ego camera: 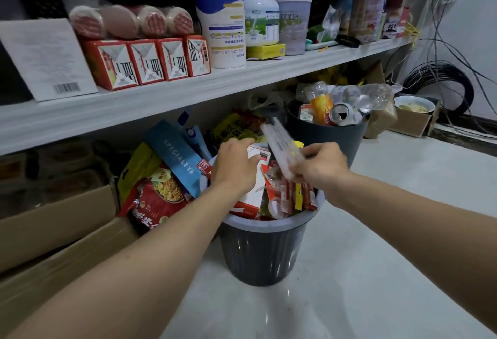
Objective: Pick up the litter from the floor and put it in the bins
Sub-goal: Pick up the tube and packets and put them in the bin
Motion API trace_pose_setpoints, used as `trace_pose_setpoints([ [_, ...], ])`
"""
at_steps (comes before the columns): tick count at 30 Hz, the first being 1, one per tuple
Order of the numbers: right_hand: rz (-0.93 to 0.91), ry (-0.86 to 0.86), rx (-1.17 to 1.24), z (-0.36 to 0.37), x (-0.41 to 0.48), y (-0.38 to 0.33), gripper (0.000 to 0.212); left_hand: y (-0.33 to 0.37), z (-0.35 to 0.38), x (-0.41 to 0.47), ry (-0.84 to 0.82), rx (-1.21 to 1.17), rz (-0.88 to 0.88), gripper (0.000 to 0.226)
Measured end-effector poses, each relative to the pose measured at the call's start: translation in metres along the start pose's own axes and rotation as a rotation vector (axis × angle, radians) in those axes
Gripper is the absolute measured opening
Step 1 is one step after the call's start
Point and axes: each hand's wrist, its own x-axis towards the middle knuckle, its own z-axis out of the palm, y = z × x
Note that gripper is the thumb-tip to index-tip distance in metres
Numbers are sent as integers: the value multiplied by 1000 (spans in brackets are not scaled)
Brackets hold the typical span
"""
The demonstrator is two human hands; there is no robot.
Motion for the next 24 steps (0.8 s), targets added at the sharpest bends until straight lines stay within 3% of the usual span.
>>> trace_pose_setpoints([
  [2,-11,-21,-46,6,1,-3,44,-2,-3,-2,15,47,23,45],
  [6,-94,-42,-172,14,-4,-8,21,-3,-9,-5,32,112,38,46],
  [13,-192,10,-300,7,-8,-8,34,-3,-9,-8,-12,188,129,48],
  [17,-291,17,-404,-9,-13,-8,31,2,-8,-7,-30,209,181,47],
  [24,-409,-26,-808,-43,-19,1,34,36,-7,-11,-22,245,336,41],
])
